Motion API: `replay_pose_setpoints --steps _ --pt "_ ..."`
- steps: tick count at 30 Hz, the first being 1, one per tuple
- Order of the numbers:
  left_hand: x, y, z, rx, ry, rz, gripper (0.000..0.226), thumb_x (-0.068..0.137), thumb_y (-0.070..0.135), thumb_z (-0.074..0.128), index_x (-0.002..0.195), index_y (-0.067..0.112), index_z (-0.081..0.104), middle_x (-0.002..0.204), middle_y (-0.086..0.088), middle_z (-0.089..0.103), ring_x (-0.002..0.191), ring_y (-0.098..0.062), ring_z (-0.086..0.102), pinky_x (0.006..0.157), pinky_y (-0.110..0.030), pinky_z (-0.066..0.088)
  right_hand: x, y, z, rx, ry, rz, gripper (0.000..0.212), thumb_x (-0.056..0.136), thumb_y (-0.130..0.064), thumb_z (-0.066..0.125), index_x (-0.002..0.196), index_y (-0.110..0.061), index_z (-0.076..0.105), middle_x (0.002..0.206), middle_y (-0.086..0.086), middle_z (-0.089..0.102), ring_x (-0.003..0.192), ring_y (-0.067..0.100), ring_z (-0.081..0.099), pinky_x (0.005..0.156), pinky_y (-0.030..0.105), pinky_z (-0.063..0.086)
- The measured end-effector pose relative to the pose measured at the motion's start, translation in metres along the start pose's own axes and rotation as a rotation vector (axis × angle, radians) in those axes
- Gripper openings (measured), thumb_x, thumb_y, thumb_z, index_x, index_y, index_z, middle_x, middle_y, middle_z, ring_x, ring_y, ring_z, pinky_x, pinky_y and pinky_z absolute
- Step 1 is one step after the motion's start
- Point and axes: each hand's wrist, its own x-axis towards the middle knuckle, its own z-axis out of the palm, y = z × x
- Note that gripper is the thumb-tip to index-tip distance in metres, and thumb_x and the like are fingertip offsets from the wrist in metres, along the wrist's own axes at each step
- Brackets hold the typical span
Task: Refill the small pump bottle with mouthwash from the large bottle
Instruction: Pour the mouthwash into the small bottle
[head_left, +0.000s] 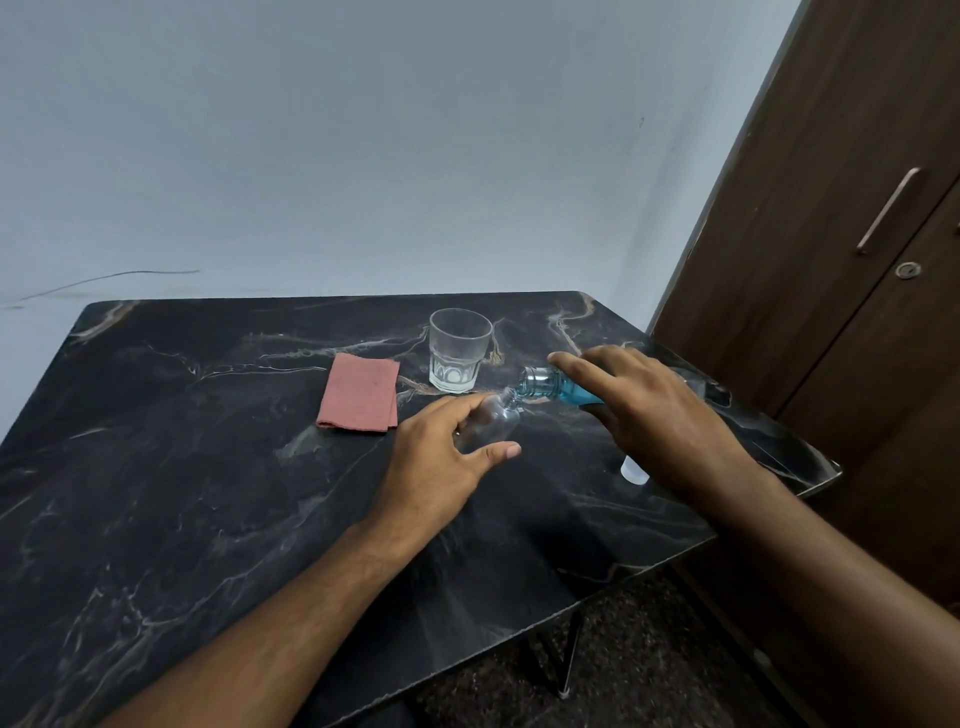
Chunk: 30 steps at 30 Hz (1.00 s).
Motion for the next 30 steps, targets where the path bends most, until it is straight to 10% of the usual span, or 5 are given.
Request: replay_pose_setpoints --steps 30 --pt "0.0009 0.0003 -0.0003 0.01 0.017 0.015 0.054 0.07 0.033 0.09 0.121 0.032 0.071 0.098 0.02 0.069 0.095 0.012 0.06 0.08 -0.002 0.045 0.003 0.0016 -0.0035 -0.002 -0.013 -0.025 0.073 0.084 -0.005 0.079 0.145 -0.021 0.044 0.125 0.013 0.062 0.1 0.029 0.063 0.08 0.043 0.057"
